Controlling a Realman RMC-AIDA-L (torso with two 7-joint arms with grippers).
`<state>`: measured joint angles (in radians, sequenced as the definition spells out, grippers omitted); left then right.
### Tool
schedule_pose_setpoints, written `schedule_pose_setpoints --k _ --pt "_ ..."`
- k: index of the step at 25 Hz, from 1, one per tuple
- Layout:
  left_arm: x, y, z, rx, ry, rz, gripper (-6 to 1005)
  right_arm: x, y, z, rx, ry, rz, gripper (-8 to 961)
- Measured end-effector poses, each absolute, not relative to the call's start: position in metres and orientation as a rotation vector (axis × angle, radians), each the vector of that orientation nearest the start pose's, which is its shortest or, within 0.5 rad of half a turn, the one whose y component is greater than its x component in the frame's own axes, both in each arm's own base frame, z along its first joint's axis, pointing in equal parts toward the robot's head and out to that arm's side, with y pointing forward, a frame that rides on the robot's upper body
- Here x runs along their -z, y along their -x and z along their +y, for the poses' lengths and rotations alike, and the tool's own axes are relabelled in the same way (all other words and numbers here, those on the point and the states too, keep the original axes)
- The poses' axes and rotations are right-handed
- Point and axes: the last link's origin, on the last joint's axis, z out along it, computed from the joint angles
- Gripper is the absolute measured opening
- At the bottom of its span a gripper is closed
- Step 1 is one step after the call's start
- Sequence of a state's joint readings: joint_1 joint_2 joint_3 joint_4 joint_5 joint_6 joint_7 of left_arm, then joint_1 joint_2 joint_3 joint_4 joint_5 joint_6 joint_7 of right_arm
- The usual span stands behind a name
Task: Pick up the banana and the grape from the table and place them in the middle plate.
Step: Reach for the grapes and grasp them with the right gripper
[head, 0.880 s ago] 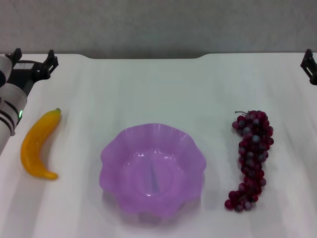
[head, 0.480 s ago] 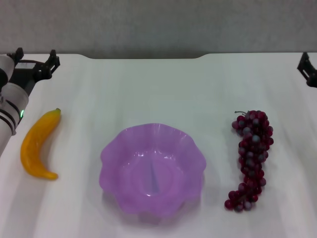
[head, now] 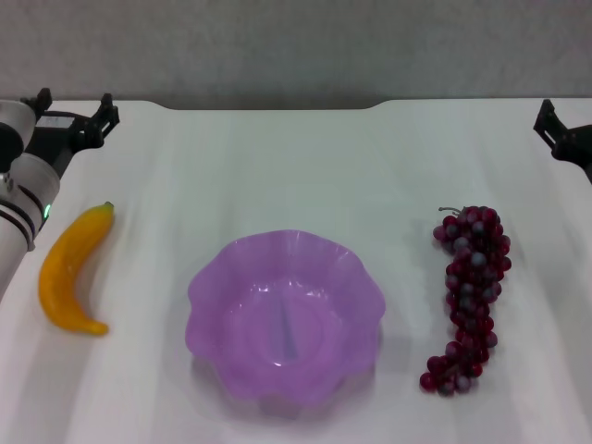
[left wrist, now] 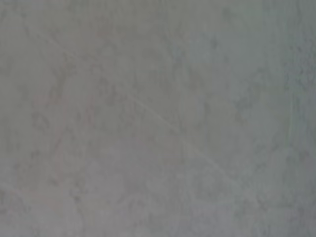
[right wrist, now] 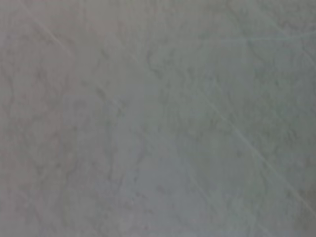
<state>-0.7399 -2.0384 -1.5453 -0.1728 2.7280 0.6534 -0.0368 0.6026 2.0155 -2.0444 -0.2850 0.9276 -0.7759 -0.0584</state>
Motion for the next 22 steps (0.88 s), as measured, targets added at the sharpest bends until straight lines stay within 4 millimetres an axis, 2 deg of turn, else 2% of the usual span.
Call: schedule_pose_setpoints --k 6,13,18,22 --pt "-0.015 0.290 0.447 0.464 1.583 -0.622 876 -0.016 -0.307 0.418 -0.569 1.496 0.667 881" --pt "-0.015 0.290 0.447 0.465 1.580 -0.625 876 -0.005 -0.296 0.432 -0.535 1.559 0.723 881" --pt "-0.014 0.291 0.447 0.458 1.584 -0.628 877 0.001 -0.291 0.430 -0.580 1.561 0.749 881" --pt "-0.013 0.294 0.446 0.440 1.590 -0.641 877 0.018 -0.288 0.422 -0.641 1.598 0.868 881"
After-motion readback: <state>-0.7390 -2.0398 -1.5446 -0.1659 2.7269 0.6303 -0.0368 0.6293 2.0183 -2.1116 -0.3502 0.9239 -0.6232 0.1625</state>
